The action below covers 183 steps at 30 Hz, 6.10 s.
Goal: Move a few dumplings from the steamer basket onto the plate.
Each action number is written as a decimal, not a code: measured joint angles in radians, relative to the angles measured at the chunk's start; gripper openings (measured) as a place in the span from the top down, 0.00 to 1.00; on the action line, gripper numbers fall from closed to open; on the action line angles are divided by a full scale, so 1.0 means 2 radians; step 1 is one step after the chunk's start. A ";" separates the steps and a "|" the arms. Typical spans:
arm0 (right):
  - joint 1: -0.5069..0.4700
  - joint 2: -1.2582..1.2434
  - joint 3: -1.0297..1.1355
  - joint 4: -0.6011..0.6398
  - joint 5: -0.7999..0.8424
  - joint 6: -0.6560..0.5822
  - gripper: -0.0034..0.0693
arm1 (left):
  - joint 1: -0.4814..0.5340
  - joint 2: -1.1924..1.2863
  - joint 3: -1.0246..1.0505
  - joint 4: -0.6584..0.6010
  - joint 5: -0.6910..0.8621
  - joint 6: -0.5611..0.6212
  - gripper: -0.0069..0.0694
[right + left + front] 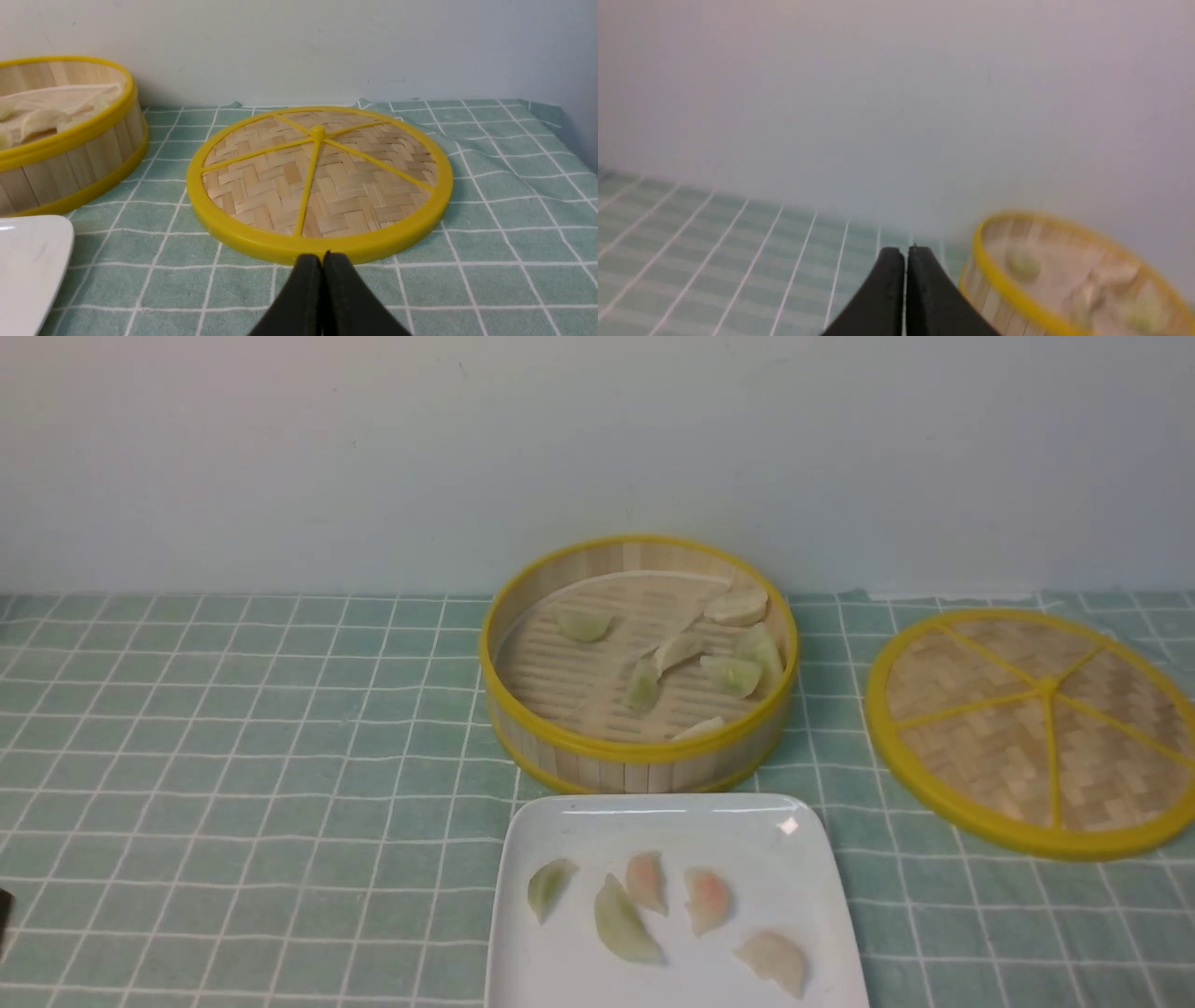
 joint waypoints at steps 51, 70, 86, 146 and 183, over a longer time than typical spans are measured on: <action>0.000 0.000 0.000 0.000 0.000 0.000 0.97 | -0.196 1.176 -1.113 0.007 0.628 0.198 0.79; 0.000 0.000 0.000 0.000 0.000 0.000 0.97 | -0.212 1.238 -1.123 0.021 0.561 0.202 0.58; 0.000 0.000 0.000 0.000 0.000 0.000 0.97 | -0.222 1.113 -1.123 0.071 0.680 0.192 0.65; 0.000 0.000 0.000 0.000 0.000 0.000 0.97 | -0.333 0.628 -0.682 0.068 0.485 0.084 0.92; 0.000 0.000 0.000 0.000 0.000 0.000 0.97 | -0.215 0.157 -0.247 0.133 0.306 0.032 0.92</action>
